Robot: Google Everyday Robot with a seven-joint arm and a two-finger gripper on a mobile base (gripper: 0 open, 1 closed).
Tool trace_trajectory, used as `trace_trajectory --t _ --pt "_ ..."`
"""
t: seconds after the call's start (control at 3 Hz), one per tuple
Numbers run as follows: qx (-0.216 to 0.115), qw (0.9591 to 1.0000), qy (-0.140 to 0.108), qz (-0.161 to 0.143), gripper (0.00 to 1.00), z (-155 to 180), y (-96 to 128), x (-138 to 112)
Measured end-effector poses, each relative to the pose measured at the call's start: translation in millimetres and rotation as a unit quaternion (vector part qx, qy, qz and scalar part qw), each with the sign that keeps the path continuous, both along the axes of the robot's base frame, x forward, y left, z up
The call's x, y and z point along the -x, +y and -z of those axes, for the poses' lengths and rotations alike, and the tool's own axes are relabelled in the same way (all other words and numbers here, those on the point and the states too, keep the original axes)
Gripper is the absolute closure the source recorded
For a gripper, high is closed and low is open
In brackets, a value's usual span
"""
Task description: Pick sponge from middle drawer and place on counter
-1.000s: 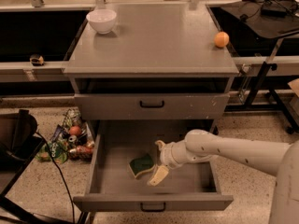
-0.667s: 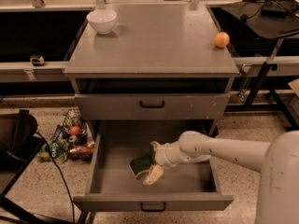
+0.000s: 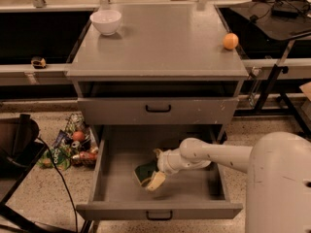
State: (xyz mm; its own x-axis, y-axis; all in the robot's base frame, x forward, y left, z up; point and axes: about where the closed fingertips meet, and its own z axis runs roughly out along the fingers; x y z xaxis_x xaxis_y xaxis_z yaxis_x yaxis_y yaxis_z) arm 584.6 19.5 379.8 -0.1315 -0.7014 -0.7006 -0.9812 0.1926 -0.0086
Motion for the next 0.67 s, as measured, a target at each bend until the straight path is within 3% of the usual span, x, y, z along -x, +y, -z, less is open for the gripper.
trace_trajectory --t 0.67 --pt "0.022 0.9997 0.009 0.001 0.41 29 6 -7"
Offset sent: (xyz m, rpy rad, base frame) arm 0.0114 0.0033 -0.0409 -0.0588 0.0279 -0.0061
